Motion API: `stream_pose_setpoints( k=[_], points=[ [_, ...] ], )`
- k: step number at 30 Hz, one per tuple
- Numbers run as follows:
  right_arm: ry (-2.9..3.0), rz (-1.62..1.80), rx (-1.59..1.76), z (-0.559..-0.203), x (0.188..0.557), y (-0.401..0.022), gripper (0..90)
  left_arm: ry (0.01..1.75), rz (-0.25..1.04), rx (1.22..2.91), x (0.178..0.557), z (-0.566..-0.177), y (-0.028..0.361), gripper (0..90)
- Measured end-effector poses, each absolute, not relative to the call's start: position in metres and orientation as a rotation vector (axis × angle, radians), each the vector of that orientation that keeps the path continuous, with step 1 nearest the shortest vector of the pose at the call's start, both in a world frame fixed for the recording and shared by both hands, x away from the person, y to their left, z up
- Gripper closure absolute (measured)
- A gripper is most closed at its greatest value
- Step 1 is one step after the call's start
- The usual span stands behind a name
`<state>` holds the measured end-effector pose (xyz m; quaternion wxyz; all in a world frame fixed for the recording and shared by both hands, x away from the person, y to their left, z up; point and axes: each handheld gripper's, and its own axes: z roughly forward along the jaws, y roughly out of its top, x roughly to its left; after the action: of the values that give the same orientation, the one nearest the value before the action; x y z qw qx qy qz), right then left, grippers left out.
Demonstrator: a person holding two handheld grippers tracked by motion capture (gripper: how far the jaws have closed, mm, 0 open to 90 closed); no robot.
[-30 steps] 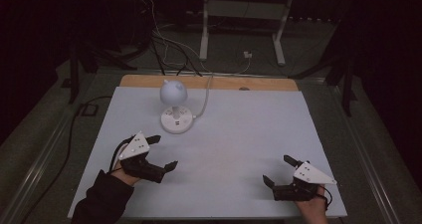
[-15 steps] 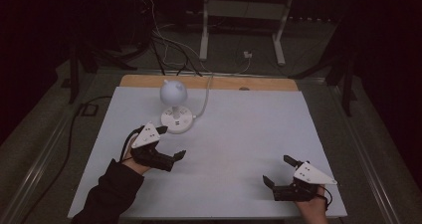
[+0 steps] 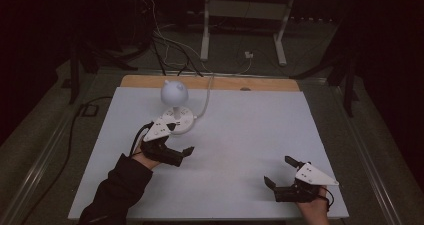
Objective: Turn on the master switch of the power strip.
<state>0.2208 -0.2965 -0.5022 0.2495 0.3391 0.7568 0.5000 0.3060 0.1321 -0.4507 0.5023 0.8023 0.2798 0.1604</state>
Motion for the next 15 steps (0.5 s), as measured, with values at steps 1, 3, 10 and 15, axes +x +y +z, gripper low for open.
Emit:
stream_pose_setpoints(
  k=[1,3,10,15],
  points=[
    [2.061,1.361,0.924,-0.502,0.221,-0.297,0.0,0.677,0.388,1.941,0.307,-0.451,0.130,0.0],
    [2.061,1.363,0.924,-0.502,0.221,-0.297,0.0,0.680,0.401,1.941,0.309,-0.452,0.127,0.0],
    [2.060,1.362,0.922,-0.502,0.220,-0.297,0.0,0.722,0.426,1.936,0.320,-0.458,0.117,0.0],
    [2.058,1.364,0.924,-0.502,0.220,-0.297,0.0,0.736,0.426,1.942,0.326,-0.464,0.112,0.1]
  ],
)
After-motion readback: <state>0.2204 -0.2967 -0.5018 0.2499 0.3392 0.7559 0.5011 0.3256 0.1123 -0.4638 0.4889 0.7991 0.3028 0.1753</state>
